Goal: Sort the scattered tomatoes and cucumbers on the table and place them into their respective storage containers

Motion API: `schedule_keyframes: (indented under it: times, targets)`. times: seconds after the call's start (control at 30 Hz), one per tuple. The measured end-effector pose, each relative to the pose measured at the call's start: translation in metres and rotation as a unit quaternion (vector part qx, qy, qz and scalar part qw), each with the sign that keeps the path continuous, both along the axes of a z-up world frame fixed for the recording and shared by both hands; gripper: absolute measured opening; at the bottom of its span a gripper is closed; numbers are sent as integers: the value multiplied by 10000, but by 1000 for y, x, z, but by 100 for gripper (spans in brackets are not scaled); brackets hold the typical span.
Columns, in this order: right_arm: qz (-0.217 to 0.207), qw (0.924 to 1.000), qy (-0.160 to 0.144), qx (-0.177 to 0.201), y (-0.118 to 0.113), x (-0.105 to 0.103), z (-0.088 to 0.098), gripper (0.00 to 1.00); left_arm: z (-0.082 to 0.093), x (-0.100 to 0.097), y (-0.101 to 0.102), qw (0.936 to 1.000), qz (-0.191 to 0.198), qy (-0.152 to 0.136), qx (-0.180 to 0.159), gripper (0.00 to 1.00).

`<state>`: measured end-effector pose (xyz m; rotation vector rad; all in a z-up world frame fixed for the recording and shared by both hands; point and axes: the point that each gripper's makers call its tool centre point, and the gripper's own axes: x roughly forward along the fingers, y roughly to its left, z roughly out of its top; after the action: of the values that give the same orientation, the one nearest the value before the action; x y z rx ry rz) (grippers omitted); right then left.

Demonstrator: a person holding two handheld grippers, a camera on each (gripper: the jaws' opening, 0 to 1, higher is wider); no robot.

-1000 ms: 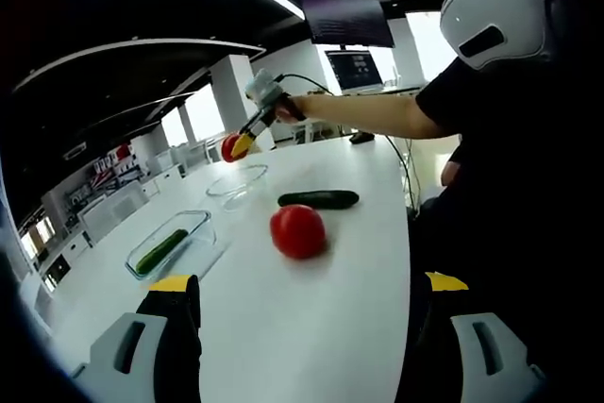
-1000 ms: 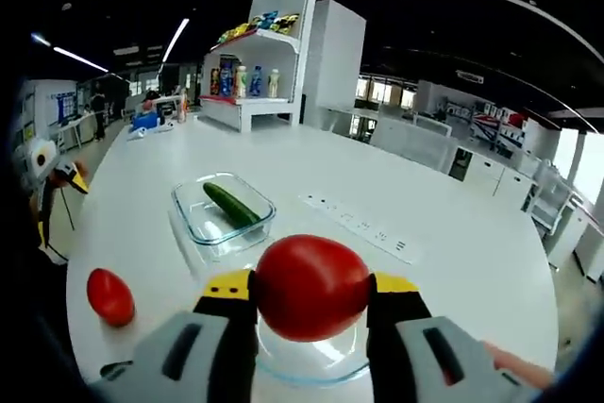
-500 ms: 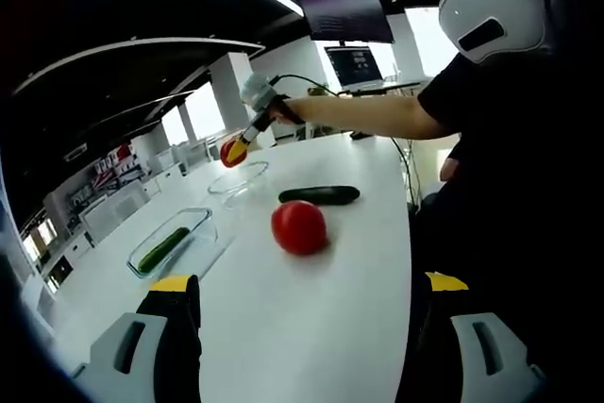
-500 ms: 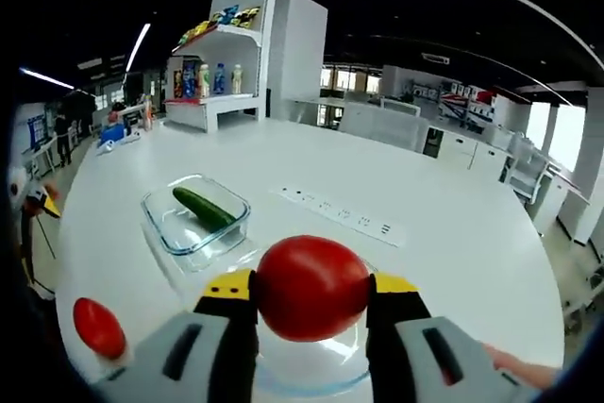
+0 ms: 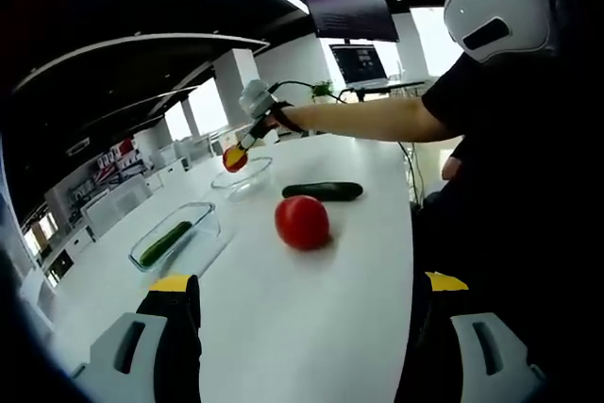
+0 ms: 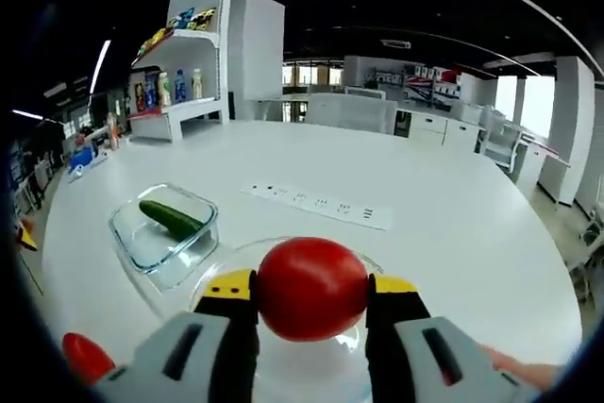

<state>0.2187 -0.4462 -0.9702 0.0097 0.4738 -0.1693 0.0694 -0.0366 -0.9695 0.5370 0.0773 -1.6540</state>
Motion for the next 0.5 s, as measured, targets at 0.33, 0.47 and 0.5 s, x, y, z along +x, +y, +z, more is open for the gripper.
schedule_keyframes:
  times: [0.33,0.47,0.5]
  targets:
    - [-184,9996,186,50,5,6,-32,42,-1,3,2,10000,49,13,-15,95]
    - [-254,9994,115,188,1,7,-39,41,-2,4,2,10000,59,-1,5,95]
    - [-304,9993,55,191,-1,7,-39,41,-1,4,2,10000,59,-1,4,95]
